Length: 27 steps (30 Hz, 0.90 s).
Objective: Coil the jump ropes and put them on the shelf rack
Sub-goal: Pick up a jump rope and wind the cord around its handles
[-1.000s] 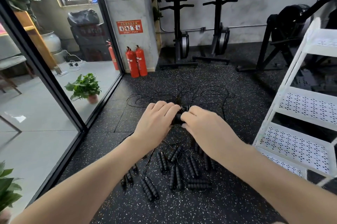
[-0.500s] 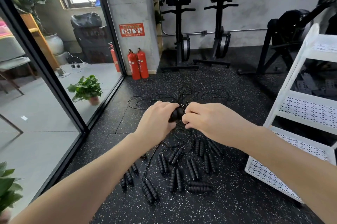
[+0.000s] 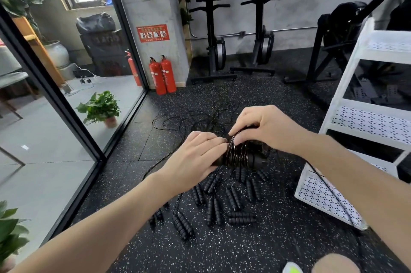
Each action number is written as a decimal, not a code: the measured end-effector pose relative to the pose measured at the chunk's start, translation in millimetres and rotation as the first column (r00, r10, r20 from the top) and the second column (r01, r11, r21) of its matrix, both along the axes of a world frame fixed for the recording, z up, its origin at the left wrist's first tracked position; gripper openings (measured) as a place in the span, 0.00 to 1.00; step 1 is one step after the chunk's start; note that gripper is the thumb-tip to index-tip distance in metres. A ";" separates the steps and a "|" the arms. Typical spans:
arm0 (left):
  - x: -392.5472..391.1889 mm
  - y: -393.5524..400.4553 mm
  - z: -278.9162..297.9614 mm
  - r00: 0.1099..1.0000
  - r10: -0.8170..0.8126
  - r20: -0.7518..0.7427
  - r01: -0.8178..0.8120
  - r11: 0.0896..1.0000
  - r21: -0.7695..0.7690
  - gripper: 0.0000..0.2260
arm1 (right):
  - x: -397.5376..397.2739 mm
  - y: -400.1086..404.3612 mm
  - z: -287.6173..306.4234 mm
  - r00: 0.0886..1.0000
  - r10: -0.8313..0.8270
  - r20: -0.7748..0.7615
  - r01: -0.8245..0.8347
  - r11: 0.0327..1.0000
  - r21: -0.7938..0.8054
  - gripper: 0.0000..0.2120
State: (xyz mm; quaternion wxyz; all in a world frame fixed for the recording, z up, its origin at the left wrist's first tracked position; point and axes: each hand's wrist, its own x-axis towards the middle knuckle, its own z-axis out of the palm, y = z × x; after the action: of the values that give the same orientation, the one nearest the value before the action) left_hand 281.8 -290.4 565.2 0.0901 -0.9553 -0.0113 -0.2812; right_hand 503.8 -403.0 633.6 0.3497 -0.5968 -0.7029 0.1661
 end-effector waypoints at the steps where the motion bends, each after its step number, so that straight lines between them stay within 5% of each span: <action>1: -1.9 -3.0 0.1 1.000 -0.016 0.007 0.016 1.000 -0.008 0.28 | 4.2 -0.8 0.1 0.996 -0.010 -0.092 0.007 1.000 -0.030 0.07; 11: 2.3 -9.6 -11.5 0.981 -0.098 0.169 0.112 0.991 -0.073 0.26 | 13.2 0.3 -47.6 0.743 -0.071 -0.666 -0.084 0.977 -0.198 0.07; 16: 12.9 6.1 -51.6 0.983 -0.061 0.176 0.083 0.989 -0.122 0.22 | 11.4 20.9 -100.0 0.635 -0.218 -0.741 -0.091 0.932 -0.352 0.13; 19: 21.8 14.8 -71.8 0.976 -0.022 0.218 0.076 0.967 -0.244 0.20 | 5.6 25.2 -135.5 0.667 -0.358 -0.654 0.061 0.900 -0.431 0.07; 21: 29.4 21.9 -83.2 0.977 0.013 0.214 0.055 0.950 -0.308 0.21 | 0.4 26.5 -153.1 0.660 -0.430 -0.616 0.115 0.868 -0.484 0.15; 27: 47.6 46.6 -130.2 0.956 0.252 0.152 -0.167 0.889 -0.426 0.27 | -14.2 48.5 -203.0 0.899 -0.407 -0.162 0.294 0.835 -0.466 0.18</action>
State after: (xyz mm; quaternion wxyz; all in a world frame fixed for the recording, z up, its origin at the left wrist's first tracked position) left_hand 329.4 -243.9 435.0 -0.0835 -0.9123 -0.1826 -0.3570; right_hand 489.6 -354.5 430.6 0.3214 -0.7519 -0.4754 0.3246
